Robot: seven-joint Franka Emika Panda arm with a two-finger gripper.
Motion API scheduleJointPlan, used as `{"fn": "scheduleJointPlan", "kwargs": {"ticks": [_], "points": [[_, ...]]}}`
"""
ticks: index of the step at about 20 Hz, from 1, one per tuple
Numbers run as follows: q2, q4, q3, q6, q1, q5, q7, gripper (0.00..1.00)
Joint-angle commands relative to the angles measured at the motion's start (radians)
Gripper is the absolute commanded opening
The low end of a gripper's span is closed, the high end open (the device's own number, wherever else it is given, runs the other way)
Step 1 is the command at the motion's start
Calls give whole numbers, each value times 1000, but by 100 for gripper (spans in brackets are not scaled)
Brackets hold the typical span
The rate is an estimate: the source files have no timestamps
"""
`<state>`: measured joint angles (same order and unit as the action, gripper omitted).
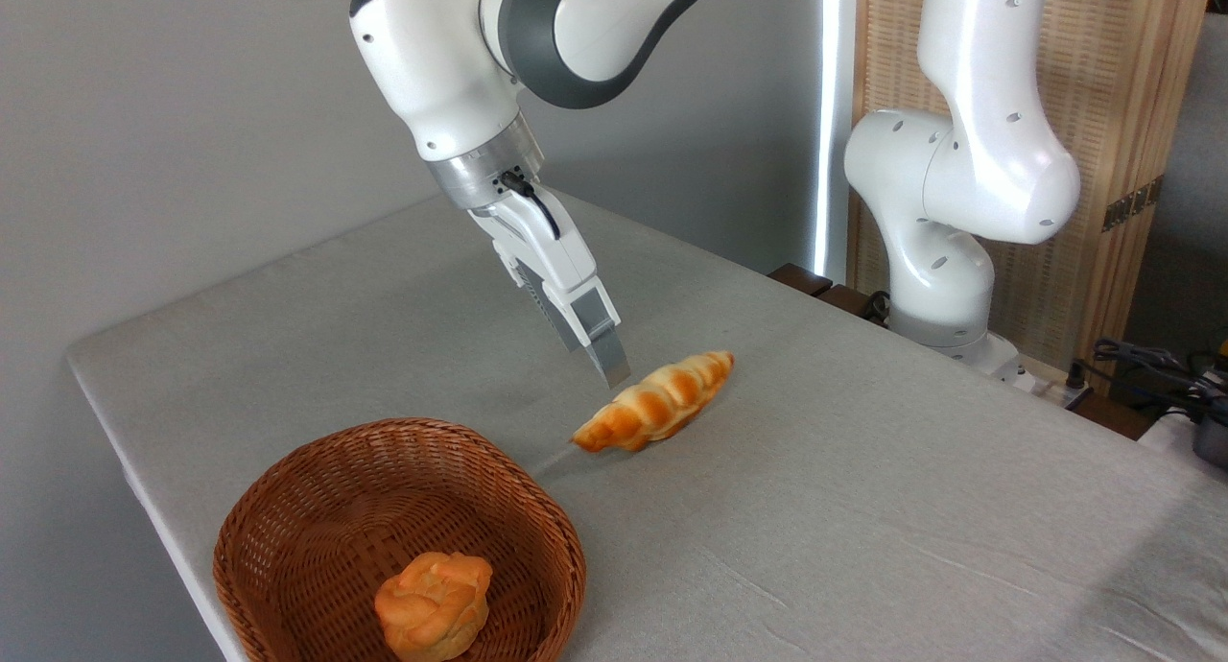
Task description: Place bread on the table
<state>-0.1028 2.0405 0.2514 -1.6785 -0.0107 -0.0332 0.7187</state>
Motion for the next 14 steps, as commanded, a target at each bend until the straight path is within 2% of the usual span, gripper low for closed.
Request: {"fn": "scheduleJointPlan", "kwargs": {"ticks": [1, 2, 6, 11, 14], "points": [[-2, -2, -12, -64, -3, 106, -4, 100], [0, 0, -14, -87, -5, 146, -15, 100], [2, -41, -61, -121, -5, 222, -41, 100], [5, -201, -106, -81, -6, 214, -47, 100], [40, -340, -147, 23, -8, 213, -45, 100]]}}
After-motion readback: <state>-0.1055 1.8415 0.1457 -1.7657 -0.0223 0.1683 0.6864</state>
